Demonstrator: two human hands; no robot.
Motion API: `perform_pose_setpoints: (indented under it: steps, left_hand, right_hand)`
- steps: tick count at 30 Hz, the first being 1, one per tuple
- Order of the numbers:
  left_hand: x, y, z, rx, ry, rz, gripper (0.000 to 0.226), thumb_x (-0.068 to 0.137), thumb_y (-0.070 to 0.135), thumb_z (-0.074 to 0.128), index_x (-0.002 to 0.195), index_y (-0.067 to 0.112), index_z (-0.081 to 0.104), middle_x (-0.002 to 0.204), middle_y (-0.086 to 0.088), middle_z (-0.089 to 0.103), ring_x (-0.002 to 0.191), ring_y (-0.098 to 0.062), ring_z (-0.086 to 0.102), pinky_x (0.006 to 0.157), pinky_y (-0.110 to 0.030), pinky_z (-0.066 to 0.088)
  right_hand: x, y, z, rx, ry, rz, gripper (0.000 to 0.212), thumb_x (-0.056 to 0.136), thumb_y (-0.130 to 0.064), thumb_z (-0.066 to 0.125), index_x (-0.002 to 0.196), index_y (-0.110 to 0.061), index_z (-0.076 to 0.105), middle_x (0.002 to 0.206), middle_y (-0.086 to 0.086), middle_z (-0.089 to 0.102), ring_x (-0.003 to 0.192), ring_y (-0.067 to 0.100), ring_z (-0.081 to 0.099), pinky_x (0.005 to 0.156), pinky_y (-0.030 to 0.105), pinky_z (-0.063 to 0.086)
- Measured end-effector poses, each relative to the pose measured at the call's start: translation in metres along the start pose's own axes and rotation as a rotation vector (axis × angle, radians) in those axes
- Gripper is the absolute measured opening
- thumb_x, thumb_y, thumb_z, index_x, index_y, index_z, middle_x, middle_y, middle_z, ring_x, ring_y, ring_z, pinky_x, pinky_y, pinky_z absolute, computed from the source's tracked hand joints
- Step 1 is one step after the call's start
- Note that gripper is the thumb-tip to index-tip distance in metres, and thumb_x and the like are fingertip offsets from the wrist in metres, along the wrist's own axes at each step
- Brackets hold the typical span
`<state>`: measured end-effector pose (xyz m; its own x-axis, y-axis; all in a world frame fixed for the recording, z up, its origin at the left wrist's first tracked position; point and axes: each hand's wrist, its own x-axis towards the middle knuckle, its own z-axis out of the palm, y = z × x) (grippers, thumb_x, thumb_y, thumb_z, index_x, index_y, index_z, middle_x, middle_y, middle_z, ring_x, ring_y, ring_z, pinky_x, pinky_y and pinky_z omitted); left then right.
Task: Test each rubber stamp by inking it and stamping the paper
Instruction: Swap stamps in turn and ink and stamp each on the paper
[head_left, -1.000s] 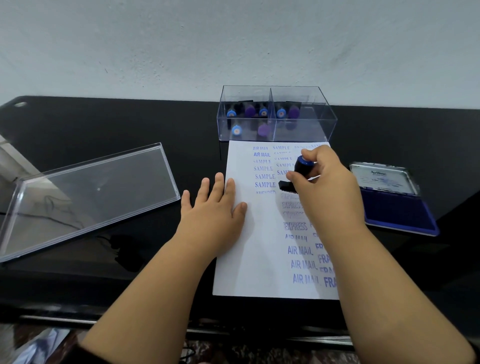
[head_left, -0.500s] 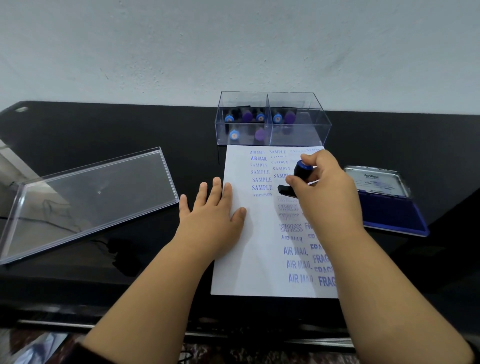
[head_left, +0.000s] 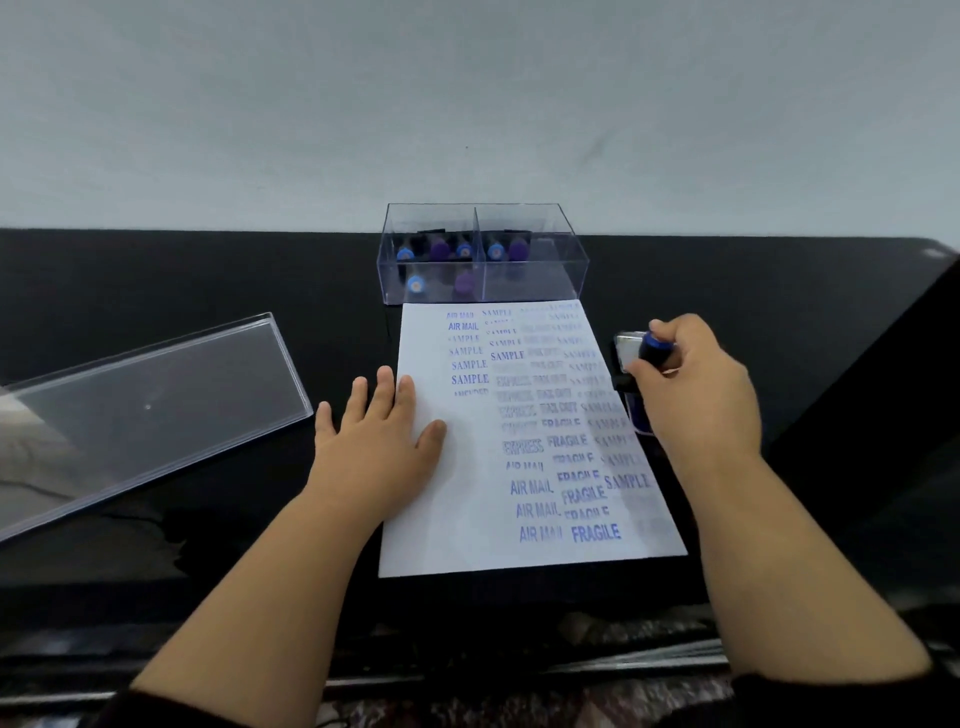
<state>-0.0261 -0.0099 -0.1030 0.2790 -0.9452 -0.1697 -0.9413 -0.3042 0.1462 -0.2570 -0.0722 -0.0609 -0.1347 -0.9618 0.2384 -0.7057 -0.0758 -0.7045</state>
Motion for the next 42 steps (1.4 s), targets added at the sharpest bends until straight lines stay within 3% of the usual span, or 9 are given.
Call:
perform_pose_setpoints:
  steps: [7,15,24,34,37,42]
  left_hand:
    - [0.0,0.002,-0.001,0.013,-0.015,0.006,0.066,0.098,0.054,0.014,0.152,0.023,-0.006,0.159,0.003,-0.015,0.146,-0.019,-0.013,0.116,-0.047,-0.007]
    - [-0.001,0.003,0.0,0.01,-0.01,0.011,0.066,0.098,0.054,0.014,0.152,0.023,-0.006,0.159,0.003,-0.015,0.146,-0.019,-0.013,0.116,-0.047,-0.007]
    - [-0.001,0.002,0.002,0.02,0.002,0.025,0.066,0.098,0.053,0.014,0.152,0.022,-0.005,0.159,0.001,-0.013,0.146,-0.021,-0.012,0.117,-0.046,-0.006]
    - [-0.002,0.002,0.001,0.019,0.002,0.049,0.065,0.099,0.051,0.014,0.152,0.02,-0.005,0.159,-0.001,-0.014,0.146,-0.022,-0.013,0.117,-0.041,-0.006]
    - [-0.001,0.001,0.001,0.01,0.009,0.061,0.065,0.099,0.051,0.015,0.152,0.018,-0.005,0.159,-0.003,-0.013,0.146,-0.023,-0.013,0.118,-0.038,-0.006]
    - [-0.001,0.001,0.0,0.003,0.003,0.071,0.065,0.1,0.05,0.015,0.152,0.018,-0.006,0.159,0.0,-0.015,0.146,-0.022,-0.014,0.117,-0.037,-0.007]
  right_hand:
    - [0.002,0.025,-0.014,-0.139,0.048,0.006,0.021,0.09,-0.02,0.058,0.109,-0.021,0.052,0.103,0.007,0.064,0.091,0.029,0.057,0.069,0.033,0.043]
    - [0.003,0.026,-0.012,-0.197,0.049,0.032,0.021,0.091,-0.02,0.056,0.111,-0.02,0.05,0.1,0.007,0.063,0.078,0.023,0.046,0.063,0.03,0.035]
    - [-0.003,0.022,-0.007,-0.208,0.079,0.033,0.019,0.092,-0.016,0.053,0.111,-0.016,0.049,0.101,0.009,0.061,0.076,0.022,0.043,0.062,0.031,0.034]
    - [-0.001,0.013,-0.008,-0.141,0.078,0.04,0.02,0.094,-0.015,0.051,0.113,-0.018,0.047,0.121,0.002,0.058,0.085,0.017,0.047,0.064,0.03,0.037]
    - [-0.004,0.001,-0.005,-0.106,0.067,0.001,0.019,0.095,-0.016,0.051,0.113,-0.018,0.048,0.117,-0.001,0.059,0.082,0.014,0.046,0.062,0.031,0.04]
    - [-0.013,-0.019,0.009,-0.043,0.015,-0.053,0.017,0.093,-0.02,0.054,0.109,-0.022,0.047,0.114,-0.004,0.06,0.086,0.021,0.06,0.065,0.041,0.052]
